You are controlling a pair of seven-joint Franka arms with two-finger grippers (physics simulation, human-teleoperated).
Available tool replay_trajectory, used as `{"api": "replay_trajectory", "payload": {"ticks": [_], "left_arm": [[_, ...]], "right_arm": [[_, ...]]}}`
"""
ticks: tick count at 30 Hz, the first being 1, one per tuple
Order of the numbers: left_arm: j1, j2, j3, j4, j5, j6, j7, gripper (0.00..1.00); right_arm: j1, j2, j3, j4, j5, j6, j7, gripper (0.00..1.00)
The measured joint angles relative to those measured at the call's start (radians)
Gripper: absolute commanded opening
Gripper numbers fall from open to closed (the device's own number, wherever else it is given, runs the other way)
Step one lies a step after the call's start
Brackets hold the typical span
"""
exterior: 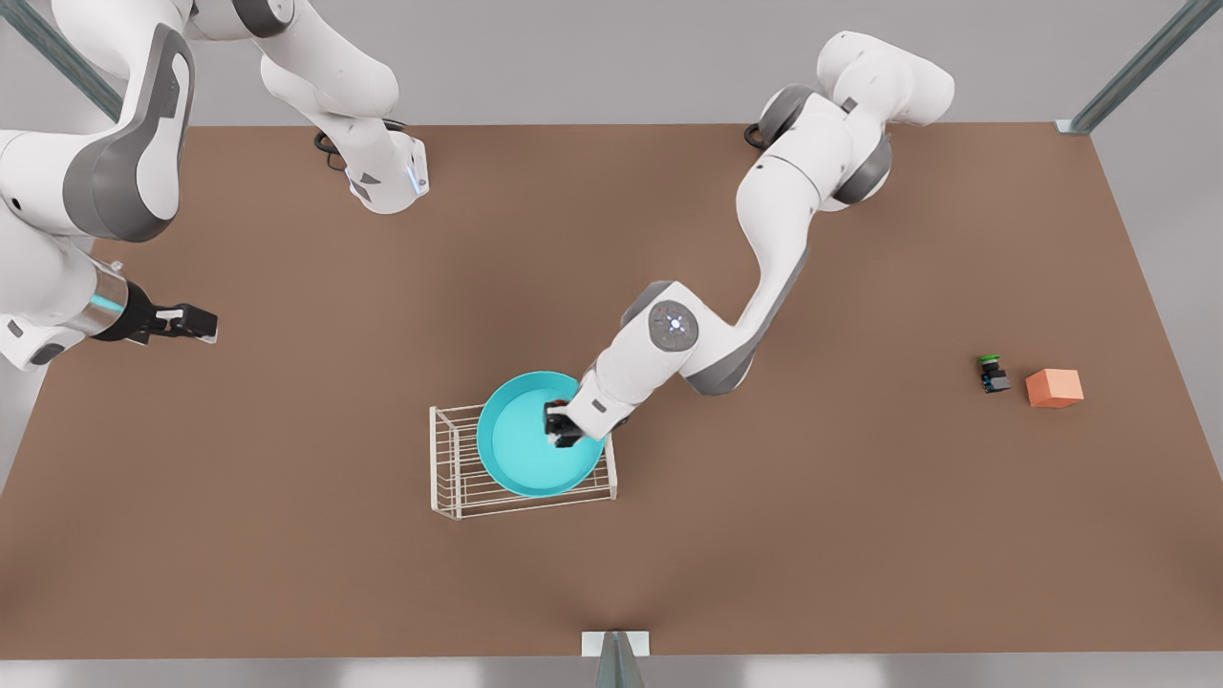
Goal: Place the plate on the shelf with right arm and place the red button switch in the plate with left arm
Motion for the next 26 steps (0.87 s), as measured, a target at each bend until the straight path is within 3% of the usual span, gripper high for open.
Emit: {"api": "replay_trajectory", "payload": {"ticks": [5,12,17,18,20,21,26], "left_arm": [[-0.002,-0.003,0.0,-0.02,-0.022,0.044,-0.063,1.0],[0.106,-0.204,0.002,-0.019,0.161,-0.401,-0.112,1.0],[0.378,-0.338,0.004,-0.016,0.222,-0.71,-0.012,1.0],[0.422,-0.393,0.004,-0.062,0.228,-0.753,0.019,1.0],[0.514,-0.68,0.006,-0.505,0.227,-0.745,0.103,1.0],[0.539,-0.759,0.007,-0.599,0.213,-0.754,0.142,1.0],[0.662,-0.828,0.004,-0.663,0.114,-0.806,0.308,1.0]], "right_arm": [[0.0,0.0,0.0,0.0,0.0,0.001,0.0,1.0],[0.0,0.006,-0.001,0.0,-0.001,0.003,-0.001,1.0],[0.0,0.003,-0.001,0.0,-0.001,0.003,0.0,1.0],[0.0,0.0,-0.001,0.001,0.0,0.003,0.0,1.0],[0.0,-0.004,-0.001,0.001,-0.001,0.002,0.0,1.0],[0.0,-0.005,-0.001,0.001,-0.001,0.002,0.0,1.0],[0.0,-0.011,-0.001,0.002,0.0,-0.003,0.0,1.0]]}}
